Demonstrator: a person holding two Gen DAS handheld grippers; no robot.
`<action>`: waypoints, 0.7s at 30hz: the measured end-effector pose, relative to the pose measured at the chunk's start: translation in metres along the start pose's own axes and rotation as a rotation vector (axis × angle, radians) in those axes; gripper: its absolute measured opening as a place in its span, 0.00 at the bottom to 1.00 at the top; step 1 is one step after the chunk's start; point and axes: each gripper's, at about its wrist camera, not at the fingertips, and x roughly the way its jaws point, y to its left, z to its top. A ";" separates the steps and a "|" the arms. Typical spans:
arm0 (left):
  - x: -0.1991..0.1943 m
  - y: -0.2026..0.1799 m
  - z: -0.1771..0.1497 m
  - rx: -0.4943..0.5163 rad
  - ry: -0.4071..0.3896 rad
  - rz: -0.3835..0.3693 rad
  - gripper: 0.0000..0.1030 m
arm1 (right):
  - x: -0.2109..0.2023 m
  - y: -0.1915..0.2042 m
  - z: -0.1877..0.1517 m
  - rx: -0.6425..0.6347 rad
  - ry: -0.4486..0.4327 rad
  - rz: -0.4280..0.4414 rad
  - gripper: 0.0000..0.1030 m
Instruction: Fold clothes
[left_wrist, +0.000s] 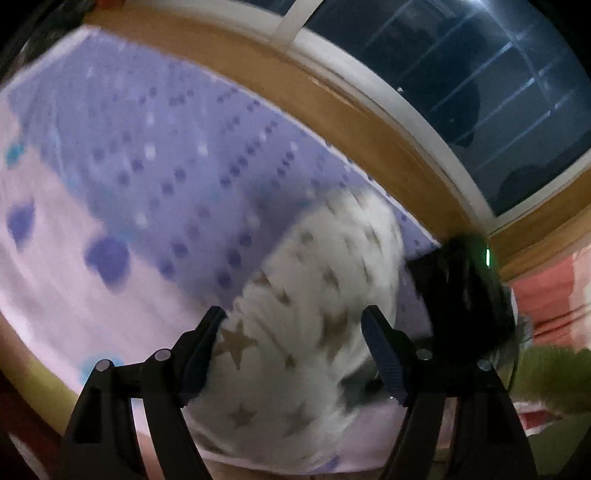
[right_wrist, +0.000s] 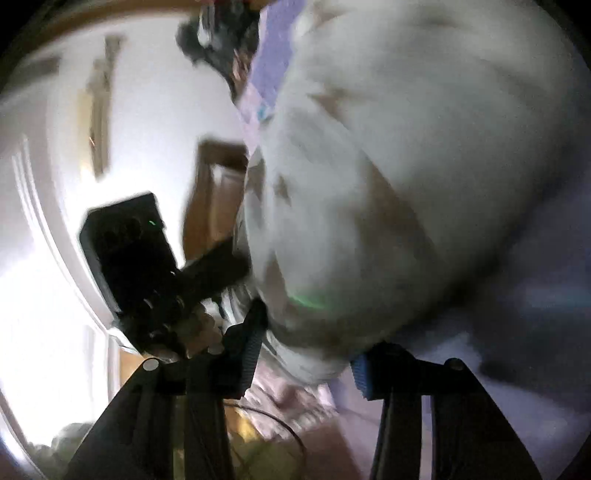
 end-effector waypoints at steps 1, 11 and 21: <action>0.002 0.001 0.004 0.012 0.012 0.040 0.74 | 0.010 0.002 -0.004 0.005 -0.041 0.004 0.41; -0.039 0.002 -0.030 -0.139 -0.156 0.086 0.73 | -0.045 0.052 -0.027 -0.353 0.043 -0.280 0.49; -0.048 0.030 -0.060 -0.384 -0.243 0.077 0.73 | -0.081 0.070 0.049 -0.550 -0.109 -0.485 0.56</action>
